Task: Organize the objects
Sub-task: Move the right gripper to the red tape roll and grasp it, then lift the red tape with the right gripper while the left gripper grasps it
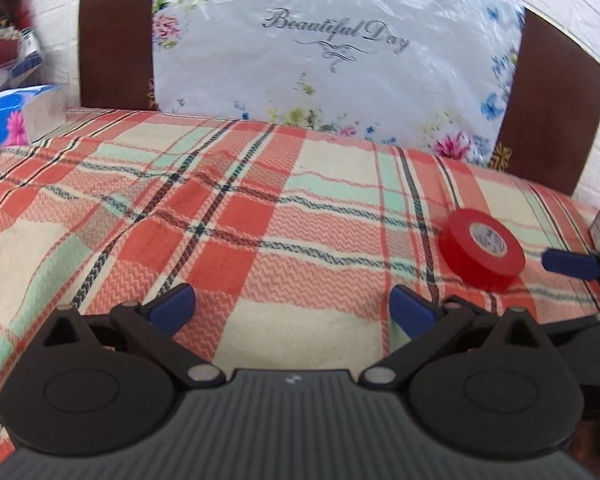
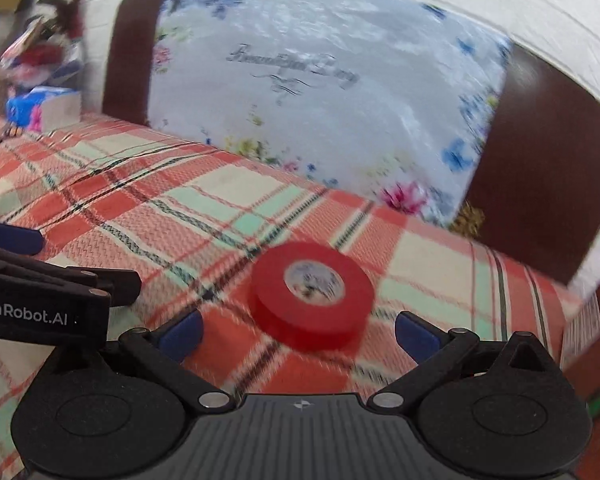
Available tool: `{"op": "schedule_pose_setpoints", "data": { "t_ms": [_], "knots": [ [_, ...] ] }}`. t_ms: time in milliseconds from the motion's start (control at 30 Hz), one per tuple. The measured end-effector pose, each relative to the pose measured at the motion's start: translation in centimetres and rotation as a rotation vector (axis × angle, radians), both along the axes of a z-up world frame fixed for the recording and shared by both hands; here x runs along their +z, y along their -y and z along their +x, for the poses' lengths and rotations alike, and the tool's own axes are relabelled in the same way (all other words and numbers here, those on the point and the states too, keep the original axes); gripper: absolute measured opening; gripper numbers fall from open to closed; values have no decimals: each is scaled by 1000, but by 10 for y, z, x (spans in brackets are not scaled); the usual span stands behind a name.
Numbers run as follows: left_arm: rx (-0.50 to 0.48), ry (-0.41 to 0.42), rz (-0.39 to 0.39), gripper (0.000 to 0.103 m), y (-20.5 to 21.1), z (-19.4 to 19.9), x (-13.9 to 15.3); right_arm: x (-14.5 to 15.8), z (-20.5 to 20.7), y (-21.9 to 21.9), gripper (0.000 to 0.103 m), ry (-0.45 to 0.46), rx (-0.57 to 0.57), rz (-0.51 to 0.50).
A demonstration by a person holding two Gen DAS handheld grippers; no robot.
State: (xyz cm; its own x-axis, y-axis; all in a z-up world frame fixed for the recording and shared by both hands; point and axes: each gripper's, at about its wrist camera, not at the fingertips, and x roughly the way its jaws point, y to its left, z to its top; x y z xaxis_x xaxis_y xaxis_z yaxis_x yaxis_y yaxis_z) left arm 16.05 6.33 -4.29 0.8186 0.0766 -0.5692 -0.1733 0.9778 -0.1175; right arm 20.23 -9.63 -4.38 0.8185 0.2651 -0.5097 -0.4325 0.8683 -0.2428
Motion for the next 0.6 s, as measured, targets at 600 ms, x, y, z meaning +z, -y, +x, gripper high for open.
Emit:
{"op": "schedule_pose_setpoints", "data": {
  "t_ms": [600],
  "knots": [
    [62,16,-17,103,-7,1,1,1,11,21,71,-109,11,159]
  ]
}}
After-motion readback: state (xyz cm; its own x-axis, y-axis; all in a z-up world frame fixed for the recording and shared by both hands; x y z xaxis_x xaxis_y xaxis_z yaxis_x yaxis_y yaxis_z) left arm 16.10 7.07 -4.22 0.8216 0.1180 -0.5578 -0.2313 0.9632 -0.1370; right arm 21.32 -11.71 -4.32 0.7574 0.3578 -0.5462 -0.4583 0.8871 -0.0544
